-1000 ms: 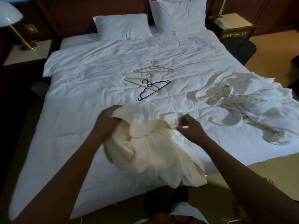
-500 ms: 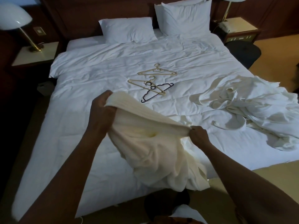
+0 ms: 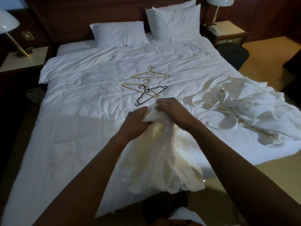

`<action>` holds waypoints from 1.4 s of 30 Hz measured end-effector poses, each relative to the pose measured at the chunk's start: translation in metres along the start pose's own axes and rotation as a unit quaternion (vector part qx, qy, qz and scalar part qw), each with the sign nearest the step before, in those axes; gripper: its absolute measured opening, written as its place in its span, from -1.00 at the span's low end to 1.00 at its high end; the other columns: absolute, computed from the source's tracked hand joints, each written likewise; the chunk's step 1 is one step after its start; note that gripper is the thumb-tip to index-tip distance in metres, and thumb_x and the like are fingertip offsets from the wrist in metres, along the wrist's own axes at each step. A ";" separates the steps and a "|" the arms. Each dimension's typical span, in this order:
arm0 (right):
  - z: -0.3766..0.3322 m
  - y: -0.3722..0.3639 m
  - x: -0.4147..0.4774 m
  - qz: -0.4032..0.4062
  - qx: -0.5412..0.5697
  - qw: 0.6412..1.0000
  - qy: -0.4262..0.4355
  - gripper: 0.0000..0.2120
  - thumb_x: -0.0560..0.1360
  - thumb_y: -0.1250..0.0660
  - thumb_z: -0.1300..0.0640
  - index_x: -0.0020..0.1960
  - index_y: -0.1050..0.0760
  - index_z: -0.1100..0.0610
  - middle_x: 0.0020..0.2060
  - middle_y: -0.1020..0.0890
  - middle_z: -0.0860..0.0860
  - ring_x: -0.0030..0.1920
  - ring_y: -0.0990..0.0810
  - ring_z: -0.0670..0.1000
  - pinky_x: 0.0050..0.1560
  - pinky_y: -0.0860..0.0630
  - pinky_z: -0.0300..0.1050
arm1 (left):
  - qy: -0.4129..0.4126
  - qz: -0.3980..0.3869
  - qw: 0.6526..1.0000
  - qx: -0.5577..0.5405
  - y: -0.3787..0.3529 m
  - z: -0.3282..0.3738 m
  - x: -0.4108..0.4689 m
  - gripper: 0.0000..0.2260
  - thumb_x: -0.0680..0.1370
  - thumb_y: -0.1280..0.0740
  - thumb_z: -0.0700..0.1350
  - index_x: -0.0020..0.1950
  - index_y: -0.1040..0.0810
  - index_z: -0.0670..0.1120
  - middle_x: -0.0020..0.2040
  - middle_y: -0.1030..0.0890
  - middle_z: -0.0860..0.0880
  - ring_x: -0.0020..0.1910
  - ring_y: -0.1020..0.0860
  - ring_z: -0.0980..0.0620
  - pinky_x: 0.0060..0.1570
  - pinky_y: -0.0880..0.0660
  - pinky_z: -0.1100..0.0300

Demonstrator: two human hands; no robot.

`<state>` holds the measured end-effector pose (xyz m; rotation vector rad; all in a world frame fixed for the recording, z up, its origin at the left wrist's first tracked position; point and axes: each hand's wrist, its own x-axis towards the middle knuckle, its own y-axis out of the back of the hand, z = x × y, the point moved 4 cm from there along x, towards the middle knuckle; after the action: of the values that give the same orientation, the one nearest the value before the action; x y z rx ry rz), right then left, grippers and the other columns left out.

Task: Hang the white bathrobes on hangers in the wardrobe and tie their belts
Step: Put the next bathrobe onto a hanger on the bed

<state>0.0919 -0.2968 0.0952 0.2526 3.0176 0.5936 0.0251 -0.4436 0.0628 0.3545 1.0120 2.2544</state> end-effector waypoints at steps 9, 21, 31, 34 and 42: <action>0.095 -0.011 -0.027 -0.059 -0.265 0.954 -0.130 -0.78 0.48 -0.47 -0.05 -0.06 -0.58 0.09 -0.11 -0.65 0.03 -0.05 -0.60 0.08 -0.04 -0.54 0.00 | -0.003 0.110 0.968 -0.228 0.055 0.015 -0.010 -0.92 0.46 -0.38 -0.29 -0.13 -0.50 -0.18 -0.30 -0.54 0.02 -0.32 -0.46 0.12 -0.36 -0.37 0.26; 0.098 0.077 -0.036 0.112 -0.068 0.987 -0.093 -0.79 0.51 -0.34 0.20 0.00 -0.71 0.00 -0.10 -0.73 -0.07 -0.02 -0.68 -0.05 0.00 -0.56 -0.03 | 0.146 -0.030 0.987 0.068 0.069 -0.096 -0.029 -0.49 0.32 -0.47 0.27 0.11 -0.60 -0.03 0.05 -0.63 0.03 0.10 -0.57 -0.10 -0.10 -0.37 0.08; 0.002 0.040 -0.015 -0.036 -0.124 0.992 0.012 -0.79 0.40 -0.30 0.05 -0.08 -0.70 -0.01 -0.15 -0.72 -0.06 -0.05 -0.69 -0.07 -0.02 -0.56 -0.06 | -0.022 -0.074 0.997 -0.017 0.001 -0.020 -0.008 -0.49 0.41 -0.56 0.16 0.30 -0.47 0.30 0.23 -0.55 0.26 0.22 -0.49 0.28 0.22 -0.40 0.14; 0.009 0.050 -0.007 -0.012 -0.174 0.985 0.004 -0.77 0.34 -0.34 -0.03 -0.07 -0.69 -0.04 -0.17 -0.72 -0.09 -0.06 -0.67 -0.11 0.00 -0.57 -0.04 | -0.027 -0.045 0.997 -0.050 0.006 -0.014 0.003 -0.80 0.56 -0.43 -0.06 -0.14 -0.58 0.26 -0.18 -0.63 0.25 -0.15 -0.55 0.31 -0.12 -0.41 0.19; 0.075 0.073 0.020 0.016 -0.360 0.933 -0.020 -0.92 0.46 -0.47 0.10 -0.10 -0.62 0.11 -0.22 -0.64 0.05 -0.10 -0.61 0.12 -0.15 -0.43 -0.05 | 0.024 0.012 0.984 -0.177 0.034 -0.024 0.046 -0.89 0.59 -0.41 -0.11 -0.11 -0.71 0.00 -0.19 -0.70 0.09 -0.18 -0.60 0.19 -0.13 -0.47 0.17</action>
<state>0.0892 -0.1991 0.0533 0.2566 2.5262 1.5936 -0.0362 -0.4451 0.0713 0.1584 0.6128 2.4168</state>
